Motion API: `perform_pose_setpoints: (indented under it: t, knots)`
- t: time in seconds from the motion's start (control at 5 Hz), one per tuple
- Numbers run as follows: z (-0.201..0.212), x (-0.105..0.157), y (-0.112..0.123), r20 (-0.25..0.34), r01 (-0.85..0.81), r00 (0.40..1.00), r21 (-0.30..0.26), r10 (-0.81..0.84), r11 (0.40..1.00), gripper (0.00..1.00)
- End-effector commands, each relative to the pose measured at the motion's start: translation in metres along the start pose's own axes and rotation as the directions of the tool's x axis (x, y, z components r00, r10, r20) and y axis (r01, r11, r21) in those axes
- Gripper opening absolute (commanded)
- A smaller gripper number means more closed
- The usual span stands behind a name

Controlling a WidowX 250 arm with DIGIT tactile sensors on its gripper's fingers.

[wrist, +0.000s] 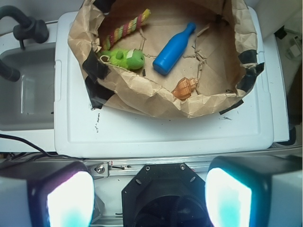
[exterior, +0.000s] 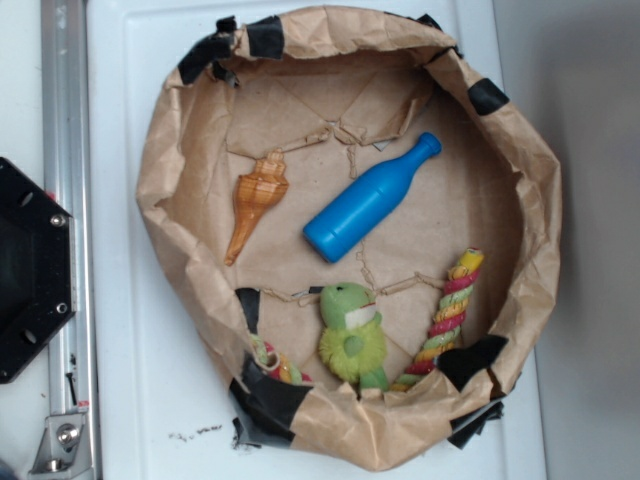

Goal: Grab the blue bottle.

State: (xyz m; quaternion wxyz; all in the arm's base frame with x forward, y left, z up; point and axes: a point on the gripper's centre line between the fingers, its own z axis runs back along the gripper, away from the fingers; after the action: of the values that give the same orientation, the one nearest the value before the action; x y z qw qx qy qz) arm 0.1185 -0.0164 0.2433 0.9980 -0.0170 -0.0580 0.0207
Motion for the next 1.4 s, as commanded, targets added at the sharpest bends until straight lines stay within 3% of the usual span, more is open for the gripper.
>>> perform_pose_setpoints:
  t: [0.0, 0.2, 0.4, 0.6, 0.8, 1.2]
  knots:
    - [0.000, 0.000, 0.000, 0.000, 0.000, 1.000, 0.000, 0.000, 1.000, 1.00]
    - [-0.052, 0.040, 0.028, 0.110, -0.124, 0.985, -0.063, 0.130, 0.990, 1.00]
    - [-0.078, 0.075, 0.039, 0.146, -0.265, 0.946, -0.171, 0.290, 0.949, 1.00]
    - [-0.103, 0.104, 0.052, 0.134, -0.364, 0.911, -0.181, 0.390, 0.914, 1.00]
    - [-0.131, 0.127, 0.061, 0.135, -0.411, 0.895, -0.122, 0.425, 0.903, 1.00]
    - [-0.219, 0.134, 0.070, 0.074, -0.414, 0.905, -0.061, 0.418, 0.908, 1.00]
